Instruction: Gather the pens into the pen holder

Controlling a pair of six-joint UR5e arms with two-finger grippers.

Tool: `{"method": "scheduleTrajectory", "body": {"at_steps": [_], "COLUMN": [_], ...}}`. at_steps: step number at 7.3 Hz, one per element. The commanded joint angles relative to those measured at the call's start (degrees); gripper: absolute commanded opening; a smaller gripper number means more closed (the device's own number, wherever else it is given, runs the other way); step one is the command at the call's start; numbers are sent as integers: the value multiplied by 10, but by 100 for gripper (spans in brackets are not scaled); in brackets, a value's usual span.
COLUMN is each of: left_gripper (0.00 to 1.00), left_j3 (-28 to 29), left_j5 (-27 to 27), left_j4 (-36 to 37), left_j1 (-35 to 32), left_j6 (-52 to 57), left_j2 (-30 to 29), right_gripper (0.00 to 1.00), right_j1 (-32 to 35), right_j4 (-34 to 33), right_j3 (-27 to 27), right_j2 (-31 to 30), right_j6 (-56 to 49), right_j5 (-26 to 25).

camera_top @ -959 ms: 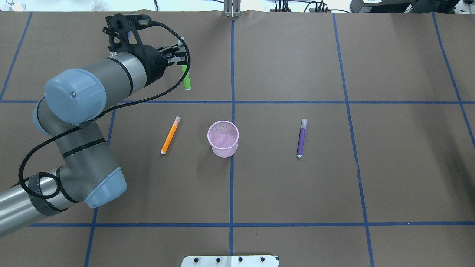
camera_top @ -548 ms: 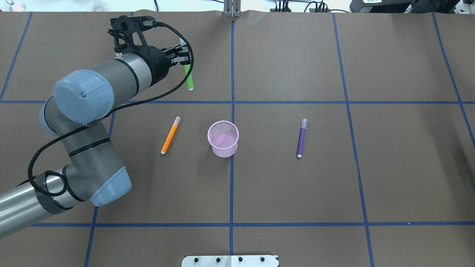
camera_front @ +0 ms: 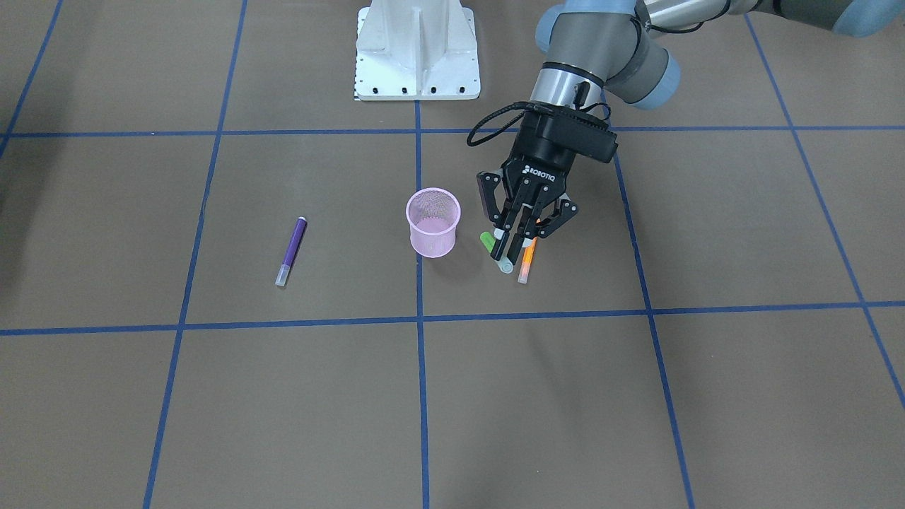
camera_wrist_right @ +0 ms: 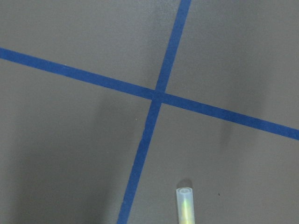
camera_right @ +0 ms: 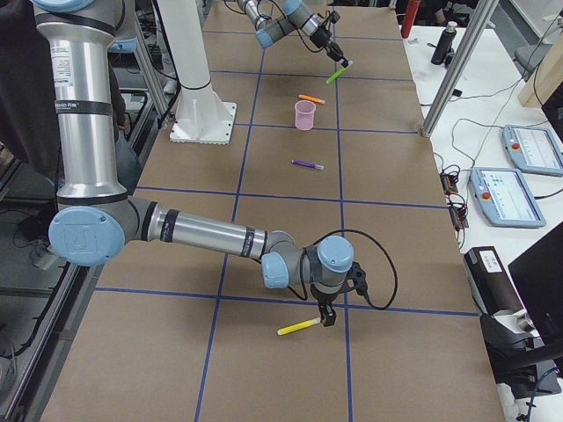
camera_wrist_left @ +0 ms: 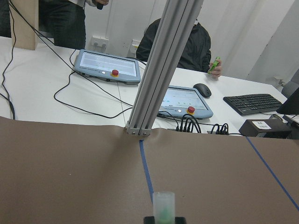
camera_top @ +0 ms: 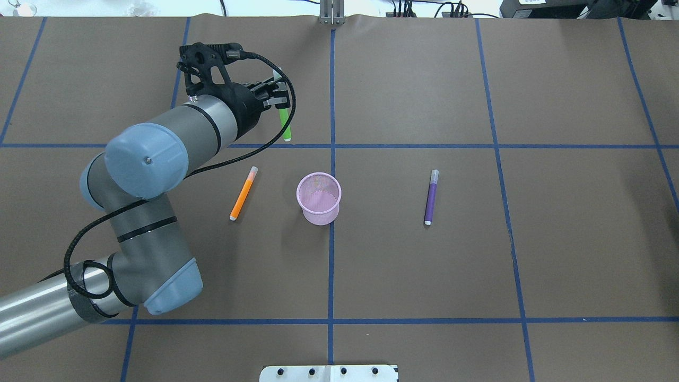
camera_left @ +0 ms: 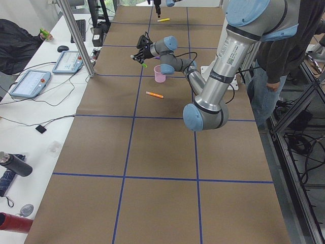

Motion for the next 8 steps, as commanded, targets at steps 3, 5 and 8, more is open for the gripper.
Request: {"method": "scheduleTrajectory", "body": {"at_steps": [3, 5, 8], "left_gripper": [0, 0, 0], "left_j3": [7, 9, 14], "left_j5": [8, 8, 7], "left_j4": [2, 2, 2], "left_j1": [10, 9, 9], "left_j6": [0, 0, 0], "left_j2": [-7, -7, -7], "right_gripper": [90, 84, 78], "right_j1": [-1, -9, -27], "right_j4": [53, 52, 51], "right_j3": [-51, -55, -57], "right_j2": [0, 2, 8], "right_j6": [-5, -4, -5], "right_j5": [-3, -11, -20]}}
